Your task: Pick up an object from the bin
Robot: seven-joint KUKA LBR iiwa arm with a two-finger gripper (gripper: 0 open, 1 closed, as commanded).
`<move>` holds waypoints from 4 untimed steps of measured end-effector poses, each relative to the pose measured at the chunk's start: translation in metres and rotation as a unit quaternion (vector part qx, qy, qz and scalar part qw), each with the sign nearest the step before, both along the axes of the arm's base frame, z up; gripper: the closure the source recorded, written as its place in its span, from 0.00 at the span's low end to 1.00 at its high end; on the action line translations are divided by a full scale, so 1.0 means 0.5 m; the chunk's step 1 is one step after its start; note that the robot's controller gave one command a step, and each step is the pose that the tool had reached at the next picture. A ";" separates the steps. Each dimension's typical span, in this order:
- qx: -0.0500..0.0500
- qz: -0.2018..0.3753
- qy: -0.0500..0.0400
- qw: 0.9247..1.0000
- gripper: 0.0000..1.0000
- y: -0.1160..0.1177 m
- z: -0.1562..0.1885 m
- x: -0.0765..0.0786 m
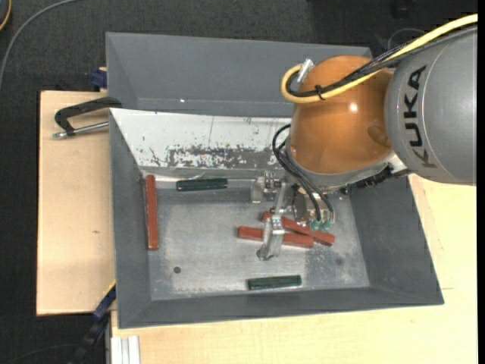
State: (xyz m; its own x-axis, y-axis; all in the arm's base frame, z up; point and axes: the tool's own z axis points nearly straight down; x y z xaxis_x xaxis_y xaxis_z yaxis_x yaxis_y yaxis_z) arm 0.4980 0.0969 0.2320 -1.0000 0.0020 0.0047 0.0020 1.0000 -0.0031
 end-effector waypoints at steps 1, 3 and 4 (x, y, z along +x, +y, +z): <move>0.001 -0.139 -0.002 0.990 0.00 -0.101 -0.200 0.025; 0.003 -0.116 -0.010 0.993 1.00 -0.134 -0.313 0.058; 0.003 -0.098 -0.009 0.995 1.00 -0.123 -0.107 0.082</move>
Offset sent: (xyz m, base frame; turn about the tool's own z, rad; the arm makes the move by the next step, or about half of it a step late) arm 0.0124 -0.0508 -0.1004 0.2790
